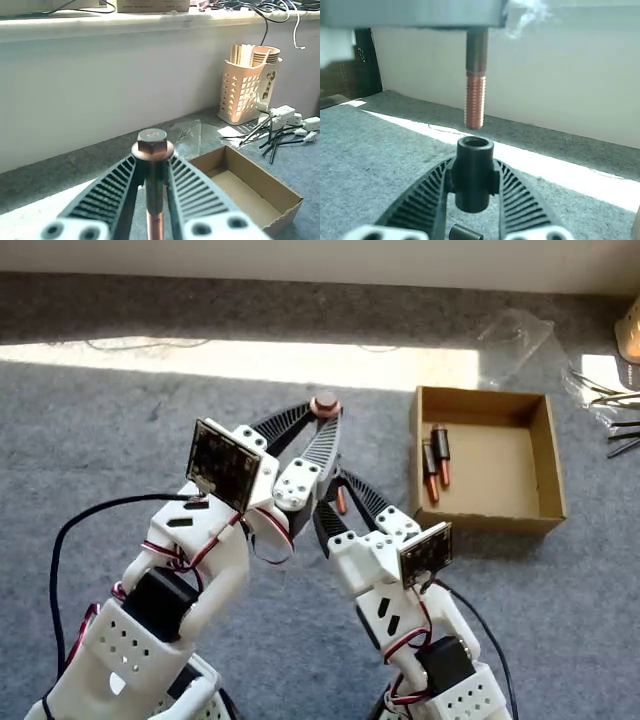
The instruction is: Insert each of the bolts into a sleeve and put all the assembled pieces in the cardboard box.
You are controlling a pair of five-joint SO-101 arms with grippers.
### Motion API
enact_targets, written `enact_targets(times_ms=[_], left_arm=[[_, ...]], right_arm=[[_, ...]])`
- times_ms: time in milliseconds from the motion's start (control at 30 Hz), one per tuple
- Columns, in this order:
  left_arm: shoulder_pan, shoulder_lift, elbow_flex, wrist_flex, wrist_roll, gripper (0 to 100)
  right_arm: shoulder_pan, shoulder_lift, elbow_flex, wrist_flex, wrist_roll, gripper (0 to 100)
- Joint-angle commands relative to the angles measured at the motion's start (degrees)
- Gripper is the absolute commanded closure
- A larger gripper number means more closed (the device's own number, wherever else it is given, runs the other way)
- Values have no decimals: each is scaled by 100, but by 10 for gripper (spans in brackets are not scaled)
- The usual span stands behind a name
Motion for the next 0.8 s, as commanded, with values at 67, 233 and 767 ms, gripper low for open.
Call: enact_targets(times_ms=[67, 233, 767], left_arm=[[-4, -127, -48, -132, 334, 995], [-40, -127, -66, -123, 475, 995], [-4, -127, -40, -114, 492, 995]], right_arm=[[-75, -31, 602, 4, -18, 994], [-75, -31, 602, 4, -18, 994], [-66, -31, 602, 4, -18, 994]])
